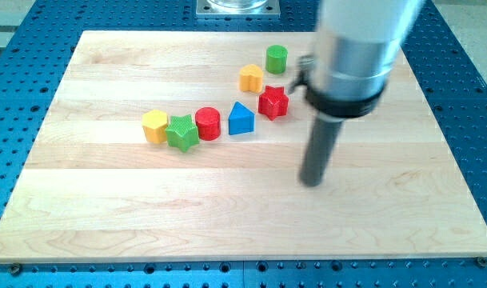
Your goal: Push the yellow hexagon into the green star
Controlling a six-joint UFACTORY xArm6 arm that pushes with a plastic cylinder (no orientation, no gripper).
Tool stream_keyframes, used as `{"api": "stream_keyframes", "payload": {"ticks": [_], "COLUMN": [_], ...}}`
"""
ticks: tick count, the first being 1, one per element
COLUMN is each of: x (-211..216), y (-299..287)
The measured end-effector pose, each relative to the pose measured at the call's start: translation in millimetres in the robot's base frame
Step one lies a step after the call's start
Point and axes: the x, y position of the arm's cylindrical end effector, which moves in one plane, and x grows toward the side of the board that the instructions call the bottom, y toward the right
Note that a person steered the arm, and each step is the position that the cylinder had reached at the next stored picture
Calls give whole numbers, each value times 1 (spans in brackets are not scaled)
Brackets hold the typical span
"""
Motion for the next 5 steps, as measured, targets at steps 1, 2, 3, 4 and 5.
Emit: {"api": "stream_keyframes", "payload": {"ticks": [1, 2, 3, 4, 5], "x": [58, 44, 2, -48, -59], "y": [-32, -122, -139, -131, -138]}}
